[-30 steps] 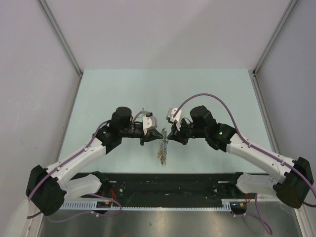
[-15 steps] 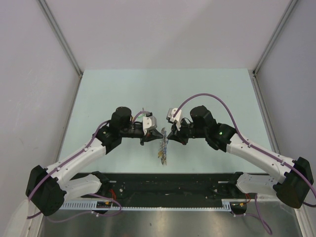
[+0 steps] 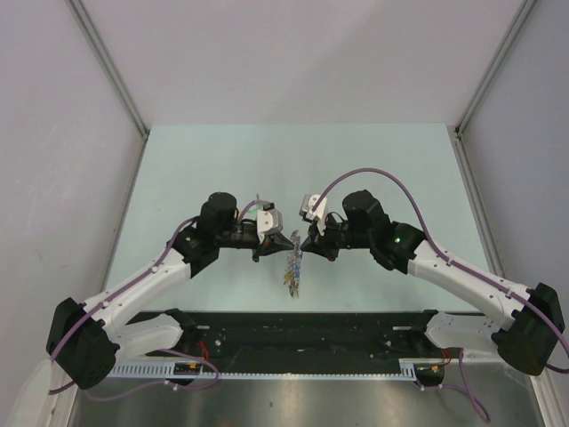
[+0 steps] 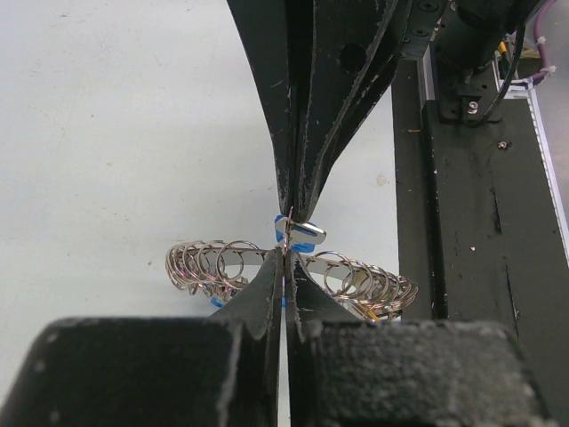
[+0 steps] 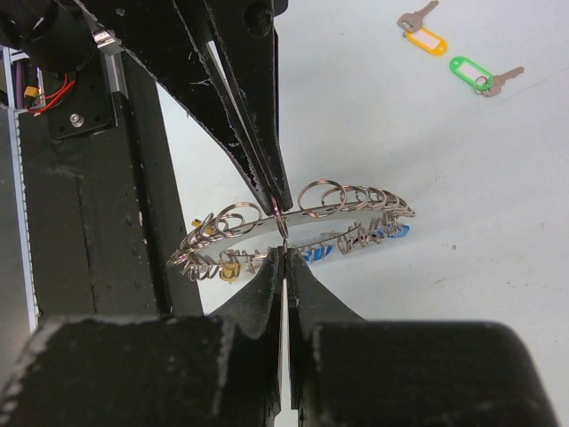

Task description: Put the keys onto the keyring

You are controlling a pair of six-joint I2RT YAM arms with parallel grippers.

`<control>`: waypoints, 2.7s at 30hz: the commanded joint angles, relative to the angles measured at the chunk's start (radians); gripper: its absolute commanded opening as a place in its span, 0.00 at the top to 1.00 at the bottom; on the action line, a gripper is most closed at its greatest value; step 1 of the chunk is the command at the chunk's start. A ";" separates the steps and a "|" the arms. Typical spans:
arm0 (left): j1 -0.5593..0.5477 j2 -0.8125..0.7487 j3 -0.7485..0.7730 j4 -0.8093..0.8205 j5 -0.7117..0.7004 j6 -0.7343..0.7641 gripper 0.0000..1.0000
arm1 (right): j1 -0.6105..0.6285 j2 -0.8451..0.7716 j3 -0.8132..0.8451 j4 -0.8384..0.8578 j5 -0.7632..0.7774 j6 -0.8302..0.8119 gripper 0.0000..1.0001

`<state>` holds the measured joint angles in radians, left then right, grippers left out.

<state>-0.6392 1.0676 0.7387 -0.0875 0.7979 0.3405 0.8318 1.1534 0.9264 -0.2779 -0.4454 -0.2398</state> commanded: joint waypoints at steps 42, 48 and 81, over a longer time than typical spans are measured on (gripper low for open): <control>-0.048 0.040 0.068 -0.063 0.041 0.040 1.00 | 0.055 0.029 0.069 0.051 -0.016 -0.015 1.00; -0.050 0.034 0.067 -0.049 0.017 0.017 1.00 | 0.063 0.037 0.074 0.052 -0.003 -0.015 1.00; -0.050 0.000 0.010 0.118 -0.052 -0.110 1.00 | 0.032 -0.069 0.063 -0.009 0.093 0.017 0.64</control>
<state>-0.6842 1.0897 0.7475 -0.0570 0.7544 0.2516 0.8806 1.1301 0.9497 -0.2794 -0.3817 -0.2344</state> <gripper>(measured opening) 0.005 0.350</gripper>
